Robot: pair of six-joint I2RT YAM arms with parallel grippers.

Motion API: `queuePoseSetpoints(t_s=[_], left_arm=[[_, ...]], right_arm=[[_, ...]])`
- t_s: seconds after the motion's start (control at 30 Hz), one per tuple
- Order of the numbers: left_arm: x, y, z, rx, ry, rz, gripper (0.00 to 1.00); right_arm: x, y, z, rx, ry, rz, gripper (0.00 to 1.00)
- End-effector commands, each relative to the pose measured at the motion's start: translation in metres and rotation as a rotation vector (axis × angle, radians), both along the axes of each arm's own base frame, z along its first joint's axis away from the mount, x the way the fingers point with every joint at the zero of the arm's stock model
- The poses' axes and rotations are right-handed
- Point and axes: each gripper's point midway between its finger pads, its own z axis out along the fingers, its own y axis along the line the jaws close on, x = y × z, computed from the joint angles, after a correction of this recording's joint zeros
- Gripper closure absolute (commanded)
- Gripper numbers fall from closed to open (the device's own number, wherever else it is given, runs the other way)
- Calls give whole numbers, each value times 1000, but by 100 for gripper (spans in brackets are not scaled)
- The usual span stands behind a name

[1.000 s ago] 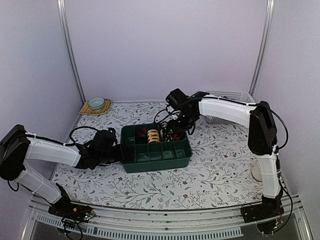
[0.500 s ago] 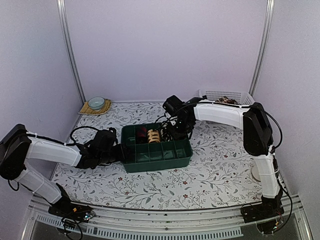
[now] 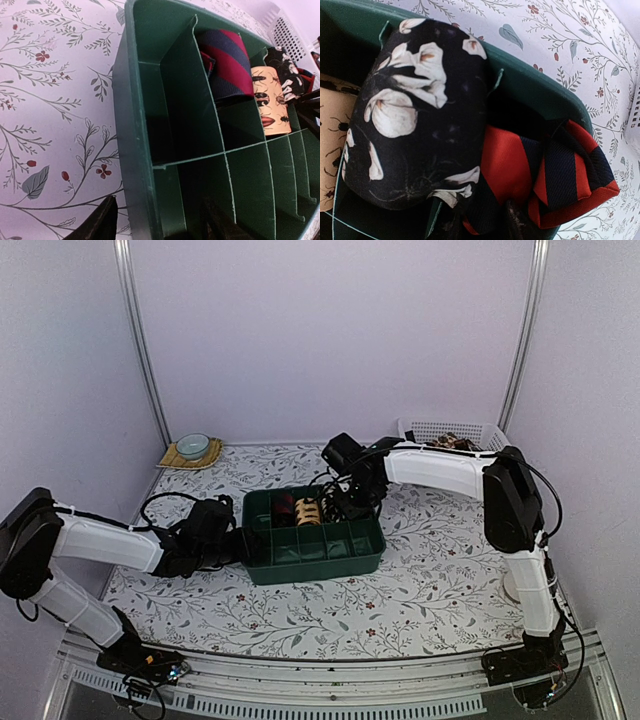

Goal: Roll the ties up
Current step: Adjust the tie in the storage box.

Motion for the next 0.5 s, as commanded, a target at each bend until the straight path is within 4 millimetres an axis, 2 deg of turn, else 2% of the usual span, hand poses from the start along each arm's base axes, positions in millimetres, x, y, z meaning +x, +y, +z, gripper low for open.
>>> queuePoseSetpoints(t_s=[0.0, 0.13, 0.27, 0.47], left_arm=[[0, -3, -4, 20, 8, -18, 44], [-1, -3, -6, 23, 11, -19, 44], [-1, -2, -5, 25, 11, -18, 44], [-2, 1, -6, 29, 14, -12, 44]], right_arm=[[5, 1, -40, -57, 18, 0, 75], [5, 3, -41, -46, 16, -1, 87], [8, 4, -31, -7, 7, -18, 98], [15, -6, -27, 134, 90, -87, 99]])
